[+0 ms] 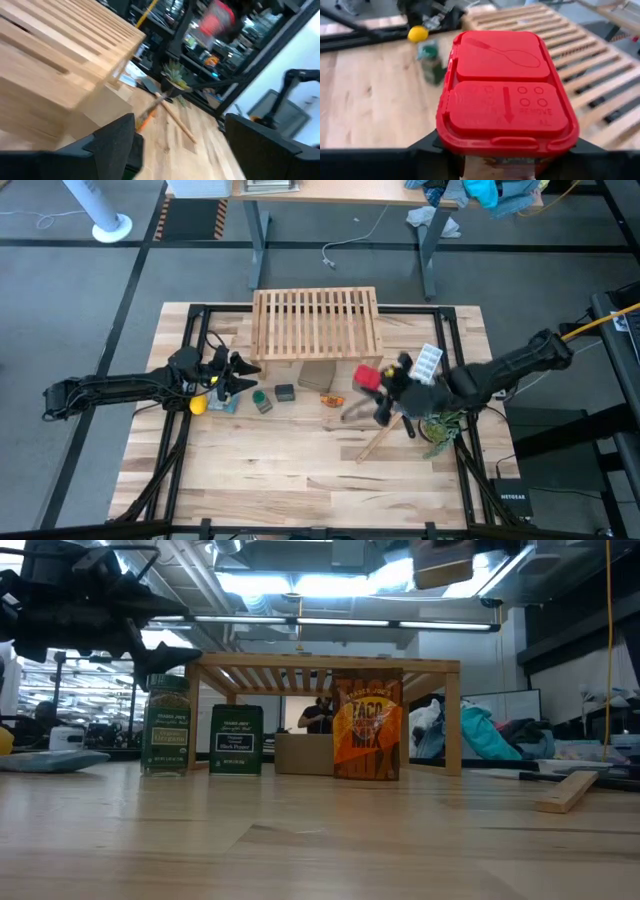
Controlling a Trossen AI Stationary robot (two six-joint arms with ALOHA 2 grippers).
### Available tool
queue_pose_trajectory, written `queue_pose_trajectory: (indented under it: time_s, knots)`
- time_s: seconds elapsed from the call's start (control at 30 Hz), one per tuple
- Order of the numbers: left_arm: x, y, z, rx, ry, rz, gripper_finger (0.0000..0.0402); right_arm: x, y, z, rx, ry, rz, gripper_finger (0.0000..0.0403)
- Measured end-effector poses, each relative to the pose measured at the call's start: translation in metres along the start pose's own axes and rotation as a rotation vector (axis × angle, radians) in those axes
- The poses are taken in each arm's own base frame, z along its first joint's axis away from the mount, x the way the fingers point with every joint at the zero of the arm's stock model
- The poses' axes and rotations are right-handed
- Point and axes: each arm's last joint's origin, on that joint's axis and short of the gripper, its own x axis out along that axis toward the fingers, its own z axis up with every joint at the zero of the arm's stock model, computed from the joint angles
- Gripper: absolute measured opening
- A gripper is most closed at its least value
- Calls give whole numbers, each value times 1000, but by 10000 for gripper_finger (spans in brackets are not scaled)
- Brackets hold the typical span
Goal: Shelf spices
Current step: Remove the red seasoning can from the shelf
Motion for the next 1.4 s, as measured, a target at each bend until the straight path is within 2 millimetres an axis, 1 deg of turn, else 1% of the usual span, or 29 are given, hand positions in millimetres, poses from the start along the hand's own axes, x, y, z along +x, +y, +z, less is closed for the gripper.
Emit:
queue_pose_trajectory:
  time_s: [0.2, 0.3, 0.37, 0.47, 0.6, 0.77, 0.9, 0.97, 1.07, 1.23, 1.33, 1.4]
  knots:
    - [0, 1, 0, 68, -11, 32, 301, -26, 33, -33, 38, 24, -6, 169]
    - [0, 1, 0, 86, -12, 35, 301, -33, 44, -54, 50, 13, -4, 169]
    - [0, 1, 0, 82, -12, 35, 301, -33, 49, -70, 57, 15, -2, 169]
    - [0, 1, 0, 58, -12, 34, 301, -27, 50, -96, 79, 20, -40, 169]
    - [1, 0, -1, 32, -4, 21, 301, -12, 42, -127, 95, -9, -108, 169]
    - [2, -3, -3, 42, 9, 1, 301, 9, 30, -158, 165, -36, -115, 169]
    - [2, -4, -3, 117, 4, 4, 301, 23, 18, -179, 232, -42, -104, 169]
    - [2, -3, -3, 133, -6, 24, 301, 27, 14, -186, 234, -50, -94, 169]
    - [2, -3, -2, 140, -19, 49, 301, 29, 11, -193, 219, -80, -76, 169]
    - [2, -3, -2, 166, -24, 52, 301, 31, 8, -196, 183, -123, -82, 169]
    - [2, -4, 0, 204, -47, 46, 301, 36, 7, -197, 158, -119, -112, 169]
    - [2, -6, 3, 235, -76, 33, 301, 44, 6, -199, 147, -107, -132, 169]
